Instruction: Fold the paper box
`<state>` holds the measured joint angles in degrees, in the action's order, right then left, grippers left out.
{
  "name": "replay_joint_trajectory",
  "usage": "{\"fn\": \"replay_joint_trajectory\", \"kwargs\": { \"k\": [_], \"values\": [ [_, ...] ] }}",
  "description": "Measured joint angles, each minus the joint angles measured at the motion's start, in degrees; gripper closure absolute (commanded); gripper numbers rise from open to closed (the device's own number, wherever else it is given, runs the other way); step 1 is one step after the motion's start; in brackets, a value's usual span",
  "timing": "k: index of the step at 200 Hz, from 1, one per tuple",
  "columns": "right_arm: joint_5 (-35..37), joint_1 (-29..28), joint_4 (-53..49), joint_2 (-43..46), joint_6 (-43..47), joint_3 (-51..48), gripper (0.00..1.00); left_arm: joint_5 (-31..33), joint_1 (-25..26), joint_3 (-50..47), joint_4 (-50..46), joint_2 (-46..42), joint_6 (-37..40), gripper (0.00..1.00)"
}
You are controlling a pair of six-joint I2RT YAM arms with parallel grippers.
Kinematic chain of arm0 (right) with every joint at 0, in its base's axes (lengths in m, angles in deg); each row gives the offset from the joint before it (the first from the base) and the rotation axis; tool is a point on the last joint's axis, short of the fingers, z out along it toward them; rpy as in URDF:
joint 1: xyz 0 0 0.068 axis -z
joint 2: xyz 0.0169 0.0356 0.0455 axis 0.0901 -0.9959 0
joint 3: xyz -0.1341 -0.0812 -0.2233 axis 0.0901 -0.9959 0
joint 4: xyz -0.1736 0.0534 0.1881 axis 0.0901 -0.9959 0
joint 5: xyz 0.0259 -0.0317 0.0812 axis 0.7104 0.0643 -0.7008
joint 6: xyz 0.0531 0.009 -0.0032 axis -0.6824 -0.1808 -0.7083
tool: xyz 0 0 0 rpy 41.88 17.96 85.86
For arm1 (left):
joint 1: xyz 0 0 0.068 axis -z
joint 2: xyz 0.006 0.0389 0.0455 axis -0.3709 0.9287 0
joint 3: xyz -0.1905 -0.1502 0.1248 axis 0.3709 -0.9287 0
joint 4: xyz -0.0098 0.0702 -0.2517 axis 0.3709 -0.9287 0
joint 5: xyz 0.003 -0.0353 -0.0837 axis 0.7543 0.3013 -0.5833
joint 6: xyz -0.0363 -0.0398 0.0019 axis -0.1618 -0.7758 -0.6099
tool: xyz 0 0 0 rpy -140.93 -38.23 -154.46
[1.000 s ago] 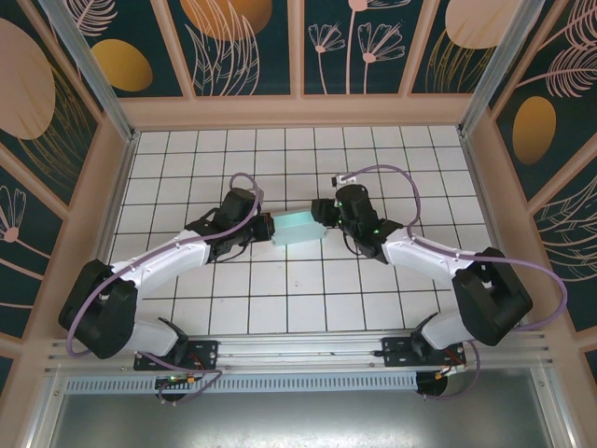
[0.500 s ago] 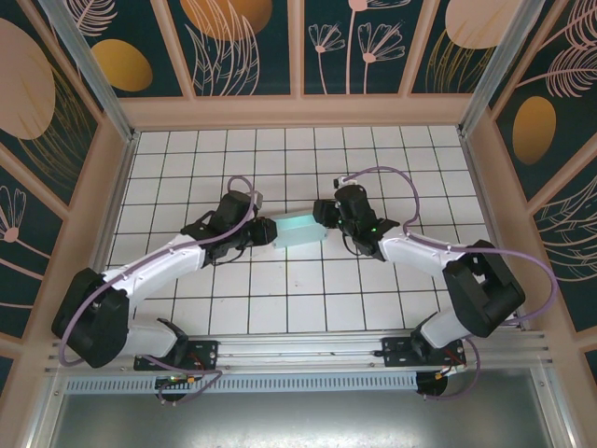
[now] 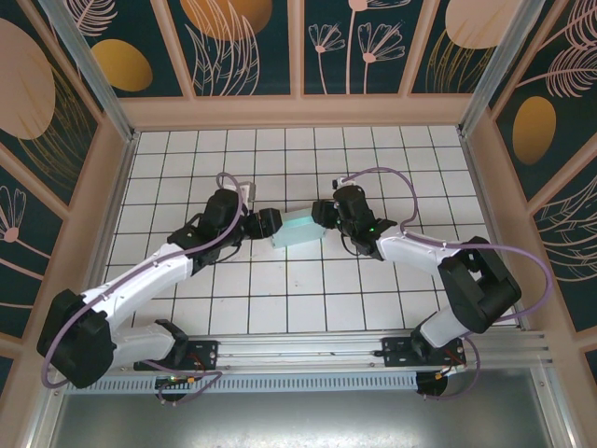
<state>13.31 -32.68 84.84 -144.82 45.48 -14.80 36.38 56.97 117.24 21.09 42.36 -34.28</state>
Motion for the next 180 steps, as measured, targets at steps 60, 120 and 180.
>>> {"fn": "replay_joint_trajectory", "kwargs": {
  "k": [60, 120, 180],
  "values": [
    [-0.6, 0.0, 0.4, 0.0, 0.0, -0.2, 0.49, 4.7, 0.0, 3.0, -0.6, 9.8, -0.9, 0.48],
    [-1.0, 0.0, 0.2, 0.0, 0.0, -0.5, 0.49, 4.0, 0.1, -0.7, 4.5, 11.2, -2.5, 0.62],
    [-5.6, 0.1, -0.5, 1.5, -0.7, -0.4, 0.38, 3.6, 0.1, -1.7, 8.7, 12.2, -3.5, 0.74]
  ]
}}
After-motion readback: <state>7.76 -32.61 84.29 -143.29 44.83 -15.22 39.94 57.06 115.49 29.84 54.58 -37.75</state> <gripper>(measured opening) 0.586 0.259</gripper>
